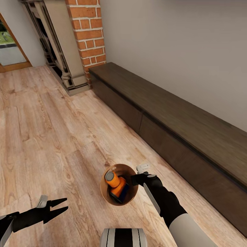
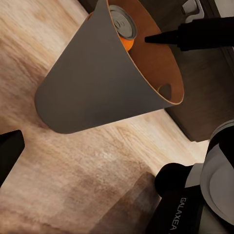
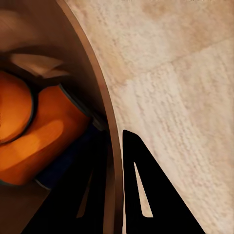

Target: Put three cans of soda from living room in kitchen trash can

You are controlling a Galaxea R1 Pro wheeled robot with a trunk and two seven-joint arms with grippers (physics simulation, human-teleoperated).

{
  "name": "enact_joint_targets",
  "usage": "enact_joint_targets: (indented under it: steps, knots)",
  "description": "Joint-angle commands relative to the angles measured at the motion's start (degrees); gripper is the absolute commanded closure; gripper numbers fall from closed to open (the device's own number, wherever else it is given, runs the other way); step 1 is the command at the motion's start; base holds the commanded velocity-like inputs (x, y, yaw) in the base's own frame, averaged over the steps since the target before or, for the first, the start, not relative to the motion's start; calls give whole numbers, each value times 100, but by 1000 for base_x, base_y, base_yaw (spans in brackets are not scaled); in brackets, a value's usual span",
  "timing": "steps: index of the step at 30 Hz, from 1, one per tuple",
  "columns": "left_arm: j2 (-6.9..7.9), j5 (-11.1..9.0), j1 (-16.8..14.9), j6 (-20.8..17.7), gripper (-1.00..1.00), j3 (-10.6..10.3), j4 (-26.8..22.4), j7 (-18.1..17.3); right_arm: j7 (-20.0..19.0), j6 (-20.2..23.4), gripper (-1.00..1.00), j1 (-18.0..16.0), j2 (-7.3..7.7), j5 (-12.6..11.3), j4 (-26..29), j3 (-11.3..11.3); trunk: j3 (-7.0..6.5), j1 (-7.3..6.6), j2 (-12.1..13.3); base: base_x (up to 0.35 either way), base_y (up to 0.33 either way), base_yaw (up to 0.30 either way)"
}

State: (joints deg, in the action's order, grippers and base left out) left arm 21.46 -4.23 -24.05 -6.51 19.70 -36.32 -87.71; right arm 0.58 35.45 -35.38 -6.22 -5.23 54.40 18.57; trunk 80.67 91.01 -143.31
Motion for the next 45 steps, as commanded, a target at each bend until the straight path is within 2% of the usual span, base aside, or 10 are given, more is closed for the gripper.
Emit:
enact_joint_targets:
  steps: [1,7,10,23,24,45]
  knots:
    - [-1,1,-3,1,-100,-1,2,0,-31,-3,100,5,-2,-67,-78,-2,1,79,0,0,0,0]
    - [-1,1,-3,1,-100,-1,2,0,-31,-3,100,5,-2,-70,-78,-2,1,79,0,0,0,0]
    - [-1,1,-3,1,-100,-1,2,0,-32,-3,100,5,-2,-71,-79,-2,67,87,-4,0,0,0]
    - [-1,1,-3,1,-100,-1,2,0,-33,-3,100,5,-2,-70,-79,-2,67,87,-4,0,0,0]
    - [-1,1,-3,1,-100,-1,2,0,-32,-3,-100,5,-2,-69,-79,-2,67,87,-4,0,0,0]
    - [-1,1,-3,1,-100,-1,2,0,-35,-3,-100,5,-2,-66,-71,-2,67,87,-4,0,0,0]
